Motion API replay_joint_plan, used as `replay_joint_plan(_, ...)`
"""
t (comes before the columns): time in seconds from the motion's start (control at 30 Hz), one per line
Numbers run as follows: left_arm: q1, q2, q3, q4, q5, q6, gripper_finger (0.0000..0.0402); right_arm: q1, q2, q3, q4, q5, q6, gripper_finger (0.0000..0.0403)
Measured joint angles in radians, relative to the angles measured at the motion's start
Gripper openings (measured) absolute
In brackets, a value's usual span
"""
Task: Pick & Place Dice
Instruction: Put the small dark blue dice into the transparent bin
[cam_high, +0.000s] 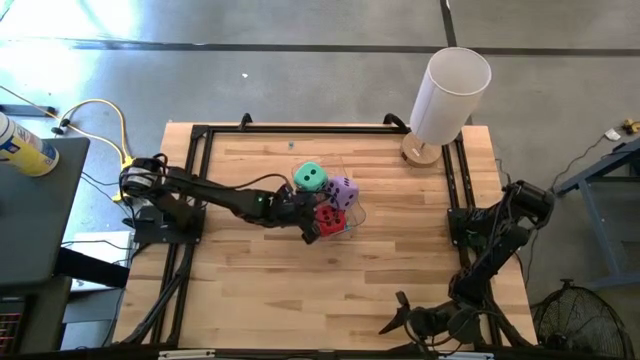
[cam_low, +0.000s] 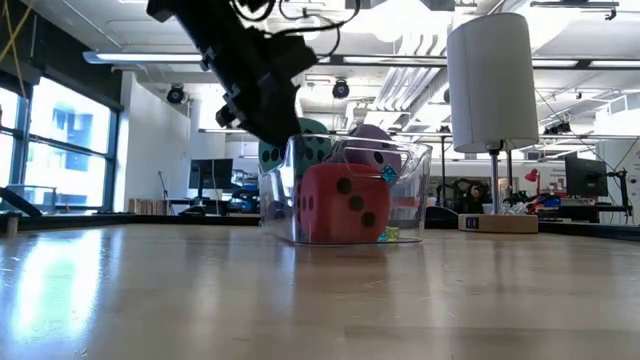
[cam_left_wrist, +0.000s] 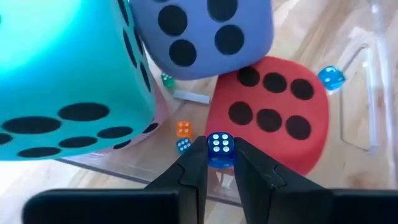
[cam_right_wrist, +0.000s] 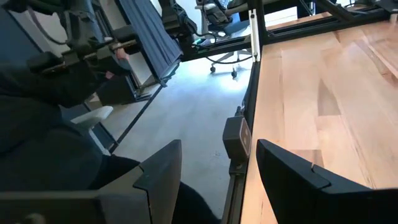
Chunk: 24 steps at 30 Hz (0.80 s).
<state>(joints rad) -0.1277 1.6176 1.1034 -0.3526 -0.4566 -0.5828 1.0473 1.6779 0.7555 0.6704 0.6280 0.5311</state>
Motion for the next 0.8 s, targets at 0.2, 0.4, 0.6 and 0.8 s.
replay_joint_plan(0.2,0.004,0.001,0.000,-0.007,0.039,0.000,0.0080,0.000,0.000,0.000,0.008,0.002,0.037,0.0199)
replay_joint_plan(0.4,0.004,0.003,0.000,-0.005,0.033,0.050,0.0084,0.000,0.000,0.000,0.021,0.002,0.052,0.0199)
replay_joint_plan(0.6,0.010,0.005,0.000,-0.002,0.004,0.108,0.0094,0.000,0.000,0.000,0.029,0.017,0.052,0.0199)
replay_joint_plan(0.8,0.005,0.005,0.000,0.001,-0.036,0.114,0.0143,0.000,0.000,0.000,0.030,0.032,0.049,0.0199)
